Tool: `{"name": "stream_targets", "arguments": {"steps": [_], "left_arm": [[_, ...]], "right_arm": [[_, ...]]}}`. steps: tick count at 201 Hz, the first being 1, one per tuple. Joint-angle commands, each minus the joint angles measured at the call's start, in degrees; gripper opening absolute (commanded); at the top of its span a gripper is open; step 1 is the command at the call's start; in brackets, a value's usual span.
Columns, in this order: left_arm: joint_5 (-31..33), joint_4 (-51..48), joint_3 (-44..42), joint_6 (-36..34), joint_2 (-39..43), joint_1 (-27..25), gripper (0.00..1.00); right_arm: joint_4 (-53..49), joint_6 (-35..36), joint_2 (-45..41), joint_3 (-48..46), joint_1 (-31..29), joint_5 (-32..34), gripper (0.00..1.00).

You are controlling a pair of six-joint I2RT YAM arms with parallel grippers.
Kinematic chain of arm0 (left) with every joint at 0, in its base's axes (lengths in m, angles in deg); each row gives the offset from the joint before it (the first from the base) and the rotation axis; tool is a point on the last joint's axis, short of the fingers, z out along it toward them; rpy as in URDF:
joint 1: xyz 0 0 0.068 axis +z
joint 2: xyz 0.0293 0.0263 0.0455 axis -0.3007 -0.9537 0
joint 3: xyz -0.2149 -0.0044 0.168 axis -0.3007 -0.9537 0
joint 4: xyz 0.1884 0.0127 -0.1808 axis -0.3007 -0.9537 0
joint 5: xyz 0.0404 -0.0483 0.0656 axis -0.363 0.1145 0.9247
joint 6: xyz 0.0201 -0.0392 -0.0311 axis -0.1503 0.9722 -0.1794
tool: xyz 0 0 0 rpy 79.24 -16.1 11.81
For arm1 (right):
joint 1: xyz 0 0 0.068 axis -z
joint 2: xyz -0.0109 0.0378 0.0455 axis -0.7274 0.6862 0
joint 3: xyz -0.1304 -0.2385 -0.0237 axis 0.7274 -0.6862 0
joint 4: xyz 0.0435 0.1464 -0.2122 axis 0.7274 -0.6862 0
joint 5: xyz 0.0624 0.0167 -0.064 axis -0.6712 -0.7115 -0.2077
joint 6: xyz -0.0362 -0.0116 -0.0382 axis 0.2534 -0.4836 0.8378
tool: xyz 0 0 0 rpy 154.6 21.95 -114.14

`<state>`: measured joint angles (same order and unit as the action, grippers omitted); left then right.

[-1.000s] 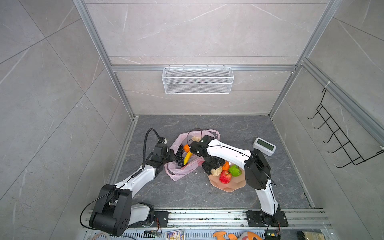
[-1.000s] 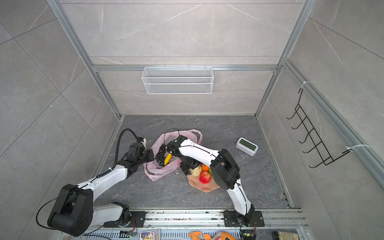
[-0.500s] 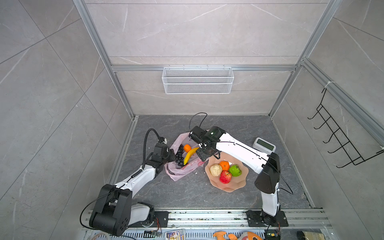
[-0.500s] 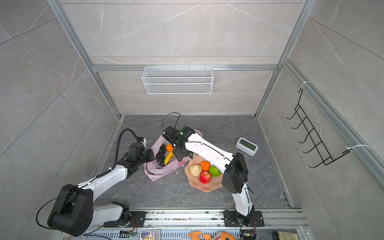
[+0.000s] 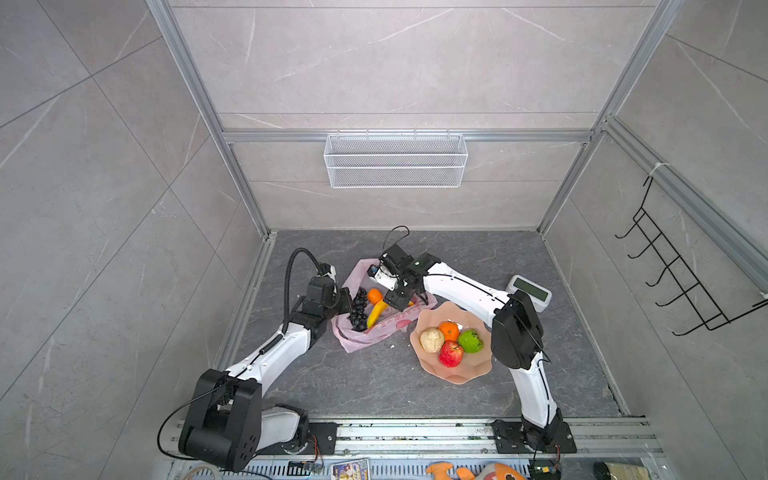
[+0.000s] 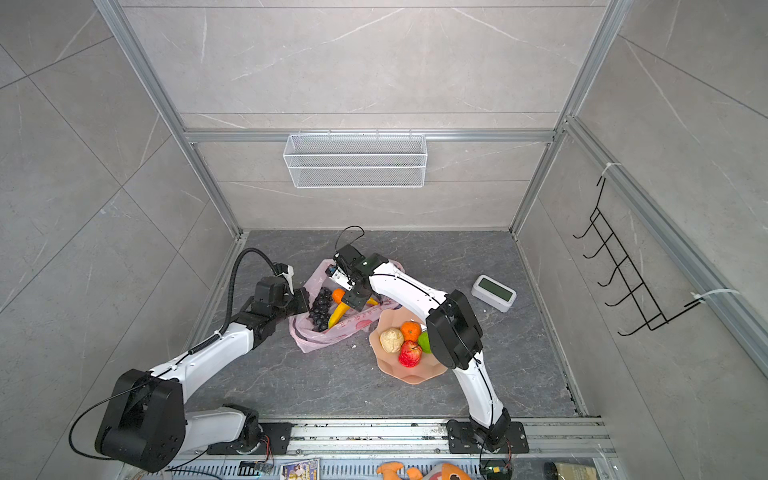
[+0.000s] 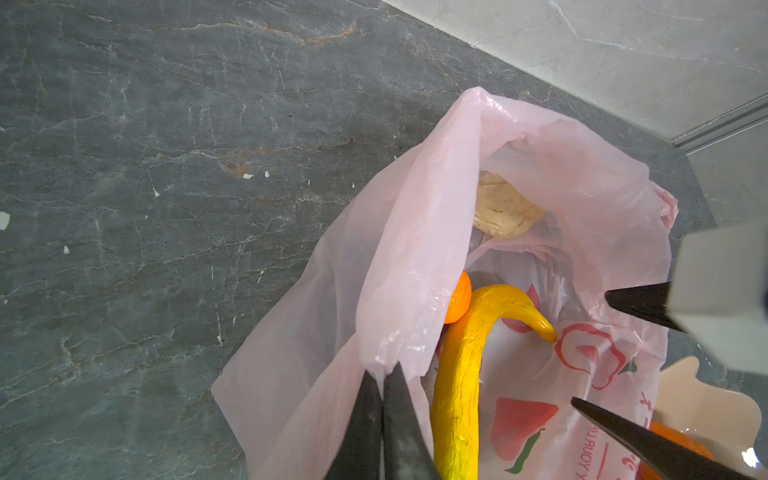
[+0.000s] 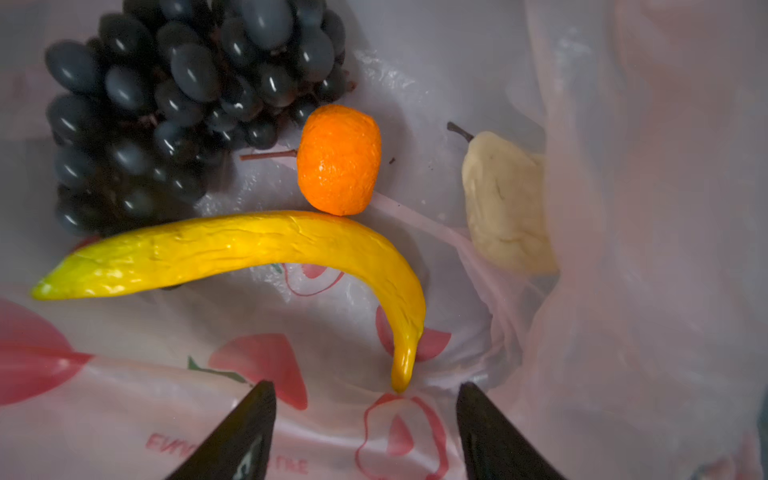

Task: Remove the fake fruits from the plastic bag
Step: 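Reach the right gripper into the bag and grasp the cream pear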

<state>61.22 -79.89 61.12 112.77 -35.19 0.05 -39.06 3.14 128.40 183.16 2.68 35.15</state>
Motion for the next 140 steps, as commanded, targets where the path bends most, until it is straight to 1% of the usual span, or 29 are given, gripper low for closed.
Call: {"name": "stream_targets", "arguments": {"steps": [1,22,44,56,91,140], "left_arm": [[-1.22,-0.24,2.74,1.74,-1.67,0.41,0.00],[-2.25,-0.29,3.99,2.06,-2.79,0.46,0.00],[-3.74,-0.42,5.01,2.13,-3.24,0.43,0.00],[-4.23,-0.30,5.06,2.26,-2.84,0.41,0.00],[-4.04,0.10,4.15,2.46,-0.94,0.42,0.00],[-3.65,0.86,2.67,2.62,1.38,0.40,0.00]], "right_arm": [[9.66,10.69,-1.34,-4.01,0.23,-4.79,0.72],[10.79,13.47,0.38,-2.69,1.25,-4.75,0.71],[11.33,15.96,3.42,-0.59,1.66,-1.68,0.71],[11.68,16.55,4.73,0.76,2.30,-1.24,0.70],[9.25,19.18,8.97,6.62,3.61,-0.41,0.70],[6.97,20.90,13.95,13.91,4.97,1.96,0.69]]}}
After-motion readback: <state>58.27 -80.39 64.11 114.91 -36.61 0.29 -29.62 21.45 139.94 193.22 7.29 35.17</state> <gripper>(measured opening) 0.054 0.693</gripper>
